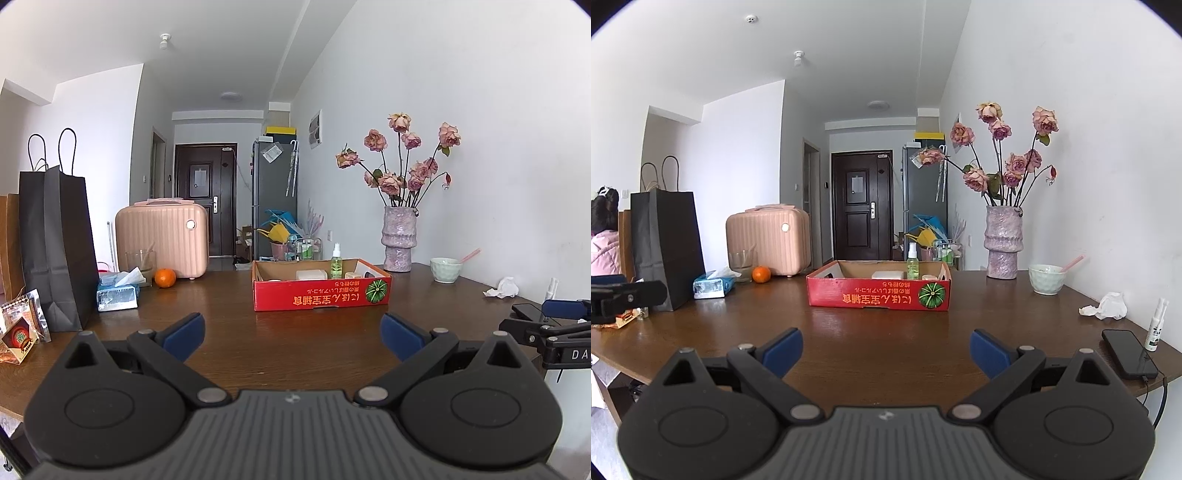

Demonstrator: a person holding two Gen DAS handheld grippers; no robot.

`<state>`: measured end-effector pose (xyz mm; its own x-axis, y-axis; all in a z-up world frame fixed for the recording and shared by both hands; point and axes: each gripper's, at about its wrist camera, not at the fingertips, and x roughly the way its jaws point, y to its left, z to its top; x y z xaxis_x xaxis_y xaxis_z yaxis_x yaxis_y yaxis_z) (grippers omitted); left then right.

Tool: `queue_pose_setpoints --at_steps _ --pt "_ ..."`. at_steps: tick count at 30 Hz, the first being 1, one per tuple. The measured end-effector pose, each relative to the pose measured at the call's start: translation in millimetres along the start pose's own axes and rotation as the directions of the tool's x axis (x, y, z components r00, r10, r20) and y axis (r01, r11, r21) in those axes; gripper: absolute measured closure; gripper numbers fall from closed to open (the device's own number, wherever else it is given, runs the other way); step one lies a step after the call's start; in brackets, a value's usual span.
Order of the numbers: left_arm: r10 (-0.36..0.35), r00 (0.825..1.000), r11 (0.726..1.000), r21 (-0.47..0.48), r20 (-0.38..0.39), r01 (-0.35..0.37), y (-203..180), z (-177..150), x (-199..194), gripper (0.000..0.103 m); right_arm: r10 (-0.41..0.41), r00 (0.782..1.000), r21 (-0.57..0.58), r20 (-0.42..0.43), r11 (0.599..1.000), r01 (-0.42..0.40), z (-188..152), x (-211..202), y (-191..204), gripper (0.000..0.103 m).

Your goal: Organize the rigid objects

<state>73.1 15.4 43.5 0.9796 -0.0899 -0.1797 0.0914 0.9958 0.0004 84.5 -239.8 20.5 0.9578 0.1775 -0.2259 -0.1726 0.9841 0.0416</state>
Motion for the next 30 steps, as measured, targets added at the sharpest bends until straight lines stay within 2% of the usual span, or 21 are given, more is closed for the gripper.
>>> queue_pose_setpoints --at_steps 30 --pt "-0.011 1.000 1.000 -0.023 0.013 0.011 8.6 -2.5 -1.4 0.000 -0.004 1.000 0.014 -0.022 1.000 0.004 -3.6 4.9 -1.6 0.006"
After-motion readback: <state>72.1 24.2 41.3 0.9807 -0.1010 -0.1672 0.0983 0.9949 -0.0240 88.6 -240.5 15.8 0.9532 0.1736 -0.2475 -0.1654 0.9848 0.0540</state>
